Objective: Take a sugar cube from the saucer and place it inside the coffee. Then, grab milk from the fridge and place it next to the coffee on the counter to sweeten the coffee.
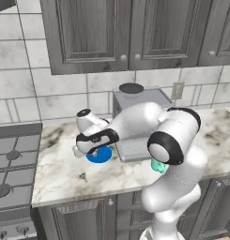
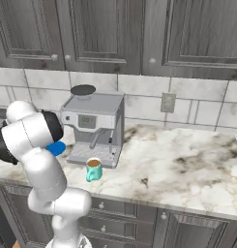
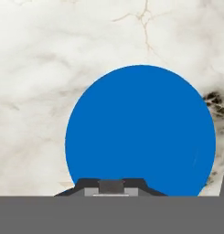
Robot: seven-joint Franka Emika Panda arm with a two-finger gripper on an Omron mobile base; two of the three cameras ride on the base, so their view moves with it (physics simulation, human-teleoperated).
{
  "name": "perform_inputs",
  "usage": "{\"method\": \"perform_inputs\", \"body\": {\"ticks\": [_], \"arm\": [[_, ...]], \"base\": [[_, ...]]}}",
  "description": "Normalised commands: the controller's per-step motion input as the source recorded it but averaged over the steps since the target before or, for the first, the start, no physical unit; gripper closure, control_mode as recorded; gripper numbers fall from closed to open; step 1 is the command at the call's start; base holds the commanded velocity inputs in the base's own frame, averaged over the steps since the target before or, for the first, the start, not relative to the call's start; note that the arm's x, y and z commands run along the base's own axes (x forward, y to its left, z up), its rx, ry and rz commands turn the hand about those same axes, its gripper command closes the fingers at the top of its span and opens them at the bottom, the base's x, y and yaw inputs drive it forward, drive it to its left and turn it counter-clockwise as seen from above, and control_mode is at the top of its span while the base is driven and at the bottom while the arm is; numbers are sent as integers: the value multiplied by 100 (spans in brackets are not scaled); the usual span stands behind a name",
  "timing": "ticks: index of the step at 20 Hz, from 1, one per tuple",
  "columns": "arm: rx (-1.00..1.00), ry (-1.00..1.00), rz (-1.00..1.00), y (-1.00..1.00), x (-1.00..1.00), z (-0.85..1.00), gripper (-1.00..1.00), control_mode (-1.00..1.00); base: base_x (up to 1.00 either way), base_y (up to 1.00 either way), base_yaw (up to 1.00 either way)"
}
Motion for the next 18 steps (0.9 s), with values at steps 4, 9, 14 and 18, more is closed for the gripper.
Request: {"method": "perform_inputs", "body": {"ticks": [4,9,14,18], "arm": [[0,-28,0,-55,-89,79,100,-100],[7,-14,-2,-94,-86,76,100,-100],[12,0,-5,-100,-78,61,100,-100],[11,0,-7,-100,-39,43,100,-100]], "base": [[0,0,0],[0,0,0],[0,0,0],[0,0,0]]}}
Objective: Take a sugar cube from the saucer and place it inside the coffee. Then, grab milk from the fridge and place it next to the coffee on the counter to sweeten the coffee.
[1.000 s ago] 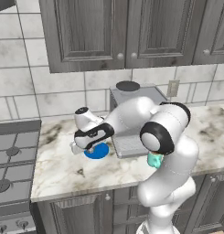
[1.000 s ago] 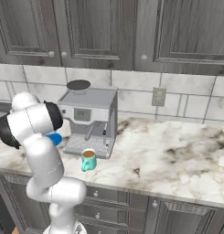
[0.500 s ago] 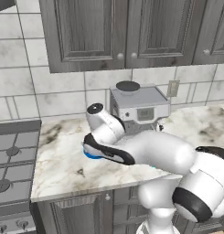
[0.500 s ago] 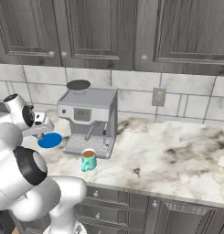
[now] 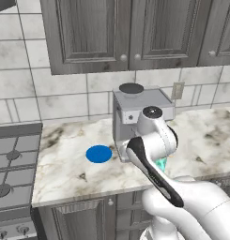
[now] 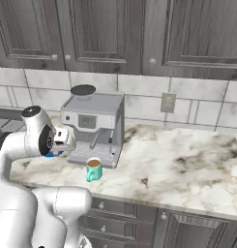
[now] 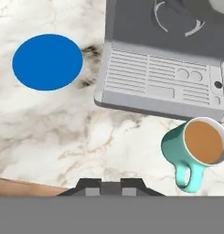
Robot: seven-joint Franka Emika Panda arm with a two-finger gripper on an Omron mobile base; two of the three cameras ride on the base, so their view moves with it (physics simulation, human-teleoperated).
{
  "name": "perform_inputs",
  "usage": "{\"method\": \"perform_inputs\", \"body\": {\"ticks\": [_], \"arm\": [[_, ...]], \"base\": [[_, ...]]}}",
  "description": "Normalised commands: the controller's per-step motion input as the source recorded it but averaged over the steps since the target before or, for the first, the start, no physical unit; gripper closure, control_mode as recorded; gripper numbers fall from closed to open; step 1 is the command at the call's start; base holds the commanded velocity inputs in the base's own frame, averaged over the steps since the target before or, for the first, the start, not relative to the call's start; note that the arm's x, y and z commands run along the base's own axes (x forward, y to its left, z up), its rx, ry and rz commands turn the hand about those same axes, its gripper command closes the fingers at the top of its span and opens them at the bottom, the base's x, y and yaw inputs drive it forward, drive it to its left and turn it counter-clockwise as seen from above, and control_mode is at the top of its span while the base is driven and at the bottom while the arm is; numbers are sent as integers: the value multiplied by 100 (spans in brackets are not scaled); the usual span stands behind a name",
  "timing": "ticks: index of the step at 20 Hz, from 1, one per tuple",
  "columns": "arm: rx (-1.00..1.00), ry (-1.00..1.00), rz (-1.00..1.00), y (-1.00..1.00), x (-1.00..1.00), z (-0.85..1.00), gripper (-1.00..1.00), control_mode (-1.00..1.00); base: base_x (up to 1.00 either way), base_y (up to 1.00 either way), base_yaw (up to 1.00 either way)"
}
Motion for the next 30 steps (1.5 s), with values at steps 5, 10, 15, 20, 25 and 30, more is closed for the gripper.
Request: {"method": "perform_inputs", "body": {"ticks": [5,10,15,20,25,30], "arm": [[12,0,-4,-100,0,7,100,-100],[6,0,-4,-90,13,2,100,-100],[-1,5,0,-37,51,-20,100,-100],[0,6,-1,-3,52,-20,-100,-100],[0,2,-6,3,42,-1,-100,-100],[0,4,-7,2,11,13,-100,-100]], "base": [[0,0,0],[0,0,0],[0,0,0],[0,0,0],[0,0,0],[0,0,0]]}}
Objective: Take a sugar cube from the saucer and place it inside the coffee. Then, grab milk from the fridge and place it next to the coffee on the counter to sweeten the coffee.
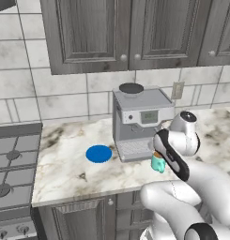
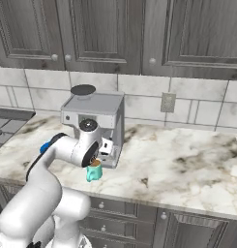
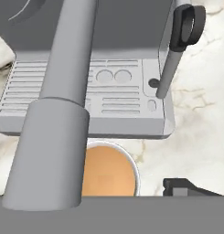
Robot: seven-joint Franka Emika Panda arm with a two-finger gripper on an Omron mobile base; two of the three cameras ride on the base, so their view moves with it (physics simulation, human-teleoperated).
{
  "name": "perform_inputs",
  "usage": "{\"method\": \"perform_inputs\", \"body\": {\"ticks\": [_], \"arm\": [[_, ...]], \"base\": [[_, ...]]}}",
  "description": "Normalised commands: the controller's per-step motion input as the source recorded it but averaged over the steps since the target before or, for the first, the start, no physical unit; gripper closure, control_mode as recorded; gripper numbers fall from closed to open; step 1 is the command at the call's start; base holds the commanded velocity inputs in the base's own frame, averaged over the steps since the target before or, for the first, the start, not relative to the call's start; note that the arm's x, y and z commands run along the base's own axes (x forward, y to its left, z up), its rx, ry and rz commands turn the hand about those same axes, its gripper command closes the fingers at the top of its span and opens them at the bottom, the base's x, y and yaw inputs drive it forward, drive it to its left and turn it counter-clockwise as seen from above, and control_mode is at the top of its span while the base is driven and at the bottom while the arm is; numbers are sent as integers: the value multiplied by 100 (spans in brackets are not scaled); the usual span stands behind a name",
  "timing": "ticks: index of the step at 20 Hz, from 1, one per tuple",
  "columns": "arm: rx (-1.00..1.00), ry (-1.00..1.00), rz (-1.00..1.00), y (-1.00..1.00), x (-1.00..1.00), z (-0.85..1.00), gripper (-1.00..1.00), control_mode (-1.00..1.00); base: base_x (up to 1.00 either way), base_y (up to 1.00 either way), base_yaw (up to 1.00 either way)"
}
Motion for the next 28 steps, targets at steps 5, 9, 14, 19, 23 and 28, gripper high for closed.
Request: {"method": "perform_inputs", "body": {"ticks": [5,9,14,19,23,28], "arm": [[0,9,-11,0,-50,67,-100,-100],[0,1,-3,8,-82,96,-100,-100],[-2,-15,0,17,-59,90,-100,-100],[-8,-34,0,1,-35,27,-100,-100],[0,-1,0,0,0,0,-100,100],[0,0,0,0,0,0,-100,100]], "base": [[0,0,0],[0,0,0],[0,0,0],[0,0,0],[-24,0,2],[-100,0,31]]}}
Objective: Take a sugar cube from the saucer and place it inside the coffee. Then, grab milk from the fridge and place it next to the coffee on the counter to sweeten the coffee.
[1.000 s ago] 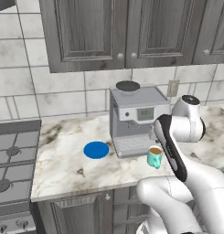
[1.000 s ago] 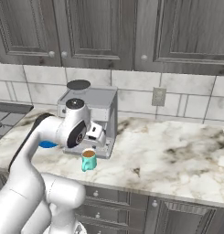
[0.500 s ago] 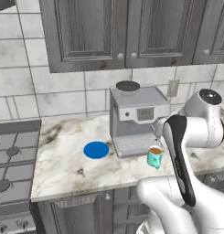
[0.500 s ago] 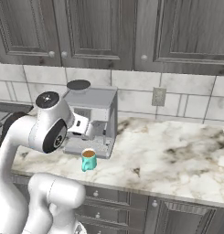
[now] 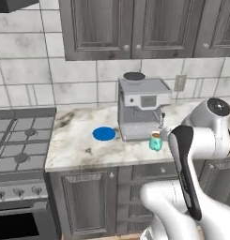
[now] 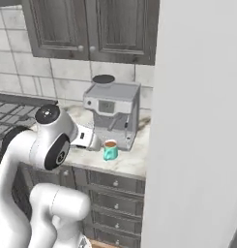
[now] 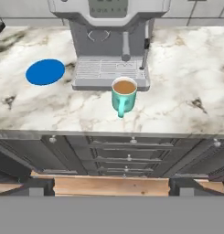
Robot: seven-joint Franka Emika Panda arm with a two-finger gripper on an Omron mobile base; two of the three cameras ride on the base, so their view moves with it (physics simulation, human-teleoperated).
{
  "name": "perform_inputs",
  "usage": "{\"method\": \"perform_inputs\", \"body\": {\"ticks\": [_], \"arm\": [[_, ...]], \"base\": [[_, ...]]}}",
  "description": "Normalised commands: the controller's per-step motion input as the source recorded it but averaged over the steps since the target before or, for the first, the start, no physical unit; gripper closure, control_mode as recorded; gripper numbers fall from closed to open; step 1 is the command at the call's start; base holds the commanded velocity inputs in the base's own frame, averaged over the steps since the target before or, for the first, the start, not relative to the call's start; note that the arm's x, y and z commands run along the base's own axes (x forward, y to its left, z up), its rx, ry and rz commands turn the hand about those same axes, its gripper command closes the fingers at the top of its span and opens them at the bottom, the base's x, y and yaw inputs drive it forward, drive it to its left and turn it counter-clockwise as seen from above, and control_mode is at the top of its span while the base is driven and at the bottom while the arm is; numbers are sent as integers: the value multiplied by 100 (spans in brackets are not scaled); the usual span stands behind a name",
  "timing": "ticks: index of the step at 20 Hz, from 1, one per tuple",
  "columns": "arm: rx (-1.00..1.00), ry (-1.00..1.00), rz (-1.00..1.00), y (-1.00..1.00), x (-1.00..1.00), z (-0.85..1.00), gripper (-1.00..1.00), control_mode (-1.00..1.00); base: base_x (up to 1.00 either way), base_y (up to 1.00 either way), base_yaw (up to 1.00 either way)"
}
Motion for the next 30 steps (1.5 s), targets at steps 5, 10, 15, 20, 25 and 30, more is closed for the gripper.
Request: {"method": "perform_inputs", "body": {"ticks": [5,10,15,20,25,30], "arm": [[0,0,0,0,0,0,-100,100],[0,0,0,0,0,0,-100,100],[0,0,0,0,0,0,-100,100],[0,0,0,0,0,0,-100,100],[0,0,0,0,0,0,-100,100],[0,0,0,0,0,0,-100,100]], "base": [[-84,0,59],[-38,0,95],[-10,0,100],[-10,0,99],[-2,0,96],[-20,0,98]]}}
